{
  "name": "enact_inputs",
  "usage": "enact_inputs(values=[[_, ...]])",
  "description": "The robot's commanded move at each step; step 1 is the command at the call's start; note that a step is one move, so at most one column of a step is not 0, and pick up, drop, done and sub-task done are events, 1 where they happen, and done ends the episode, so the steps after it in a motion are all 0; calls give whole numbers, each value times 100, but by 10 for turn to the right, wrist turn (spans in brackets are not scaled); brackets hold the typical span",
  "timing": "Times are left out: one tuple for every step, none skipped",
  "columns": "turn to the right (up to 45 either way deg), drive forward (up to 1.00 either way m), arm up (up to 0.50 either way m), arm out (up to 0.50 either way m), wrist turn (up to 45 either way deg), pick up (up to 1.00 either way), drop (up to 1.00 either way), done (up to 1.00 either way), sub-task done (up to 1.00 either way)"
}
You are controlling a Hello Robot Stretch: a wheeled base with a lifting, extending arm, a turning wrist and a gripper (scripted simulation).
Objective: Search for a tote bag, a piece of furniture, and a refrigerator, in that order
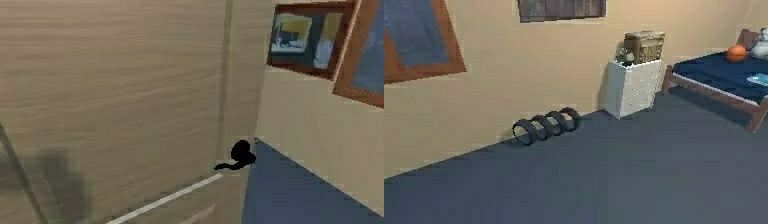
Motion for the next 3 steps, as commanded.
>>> enact_inputs(values=[[-450, 0, 0, 0, 0, 0, 0, 0, 0], [-300, 0, 0, 0, 0, 0, 0, 0, 0], [0, 20, 0, 0, 0, 0, 0, 0, 0]])
